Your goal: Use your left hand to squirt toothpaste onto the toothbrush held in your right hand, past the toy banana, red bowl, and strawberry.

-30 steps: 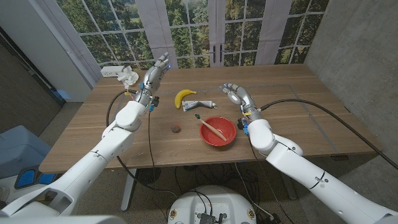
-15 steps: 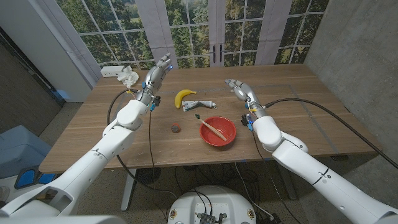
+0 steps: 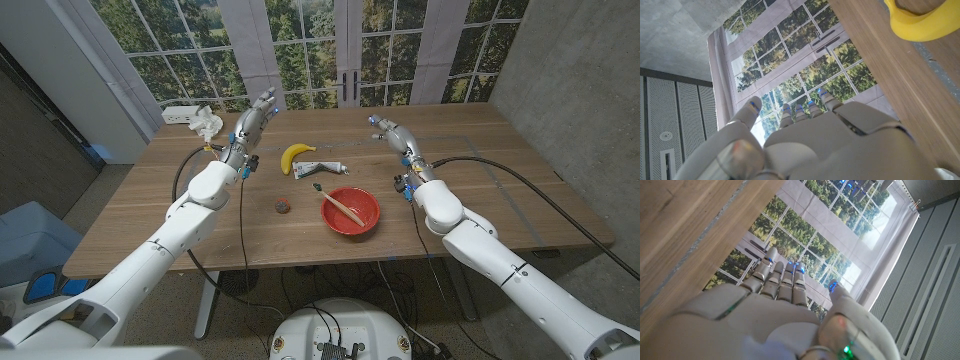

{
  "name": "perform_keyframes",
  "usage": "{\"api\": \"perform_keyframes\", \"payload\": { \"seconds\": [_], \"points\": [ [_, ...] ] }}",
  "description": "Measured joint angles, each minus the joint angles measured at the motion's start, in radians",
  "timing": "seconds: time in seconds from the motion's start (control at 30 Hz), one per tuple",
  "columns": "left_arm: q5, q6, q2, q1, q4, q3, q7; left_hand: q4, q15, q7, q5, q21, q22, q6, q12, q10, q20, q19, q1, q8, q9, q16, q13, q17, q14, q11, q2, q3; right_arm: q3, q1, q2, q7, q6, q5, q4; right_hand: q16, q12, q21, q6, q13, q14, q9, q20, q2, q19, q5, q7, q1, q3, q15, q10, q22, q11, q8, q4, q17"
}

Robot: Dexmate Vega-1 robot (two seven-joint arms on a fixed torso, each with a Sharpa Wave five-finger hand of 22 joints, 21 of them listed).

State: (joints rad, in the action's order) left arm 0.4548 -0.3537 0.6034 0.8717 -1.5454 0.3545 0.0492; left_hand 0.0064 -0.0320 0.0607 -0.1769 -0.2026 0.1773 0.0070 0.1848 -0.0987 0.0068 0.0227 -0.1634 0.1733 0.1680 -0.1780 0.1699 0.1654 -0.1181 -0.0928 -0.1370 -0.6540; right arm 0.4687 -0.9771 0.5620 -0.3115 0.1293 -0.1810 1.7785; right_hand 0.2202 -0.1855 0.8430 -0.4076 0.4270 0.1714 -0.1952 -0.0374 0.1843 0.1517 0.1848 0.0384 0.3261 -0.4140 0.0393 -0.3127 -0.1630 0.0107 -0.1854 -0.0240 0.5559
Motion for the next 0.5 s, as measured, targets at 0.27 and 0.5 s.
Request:
{"api": "perform_keyframes", "payload": {
  "seconds": [0.27,0.5],
  "points": [
    [0.024,0.000,0.000,-0.003,0.016,0.000,-0.020,0.000,-0.005,0.000,0.000,0.000,0.000,0.000,0.000,0.000,0.000,0.000,0.005,0.000,0.000,0.000,0.000,0.000,-0.005,0.000,0.005,0.000,-0.025,0.029,-0.042,0.042,0.114,-0.090,-0.093,0.000,0.000,-0.007,-0.005,-0.014,0.000,0.005,0.000,-0.020,0.014,-0.004,0.012,-0.020,0.007,0.000,-0.005,0.000,0.005,-0.004,-0.018,-0.012],
    [0.041,0.006,0.001,-0.004,0.029,0.000,-0.033,0.000,-0.005,0.000,0.000,0.000,0.000,0.000,0.000,-0.005,-0.001,0.001,0.005,0.000,0.000,0.000,0.000,0.000,-0.005,0.006,0.005,0.000,-0.039,0.057,-0.077,0.049,0.169,-0.114,-0.167,-0.028,0.000,-0.060,-0.073,-0.049,-0.031,0.007,-0.001,-0.029,-0.018,-0.004,0.033,-0.042,0.001,-0.002,-0.034,0.004,0.012,-0.020,-0.017,-0.051]
  ]
}}
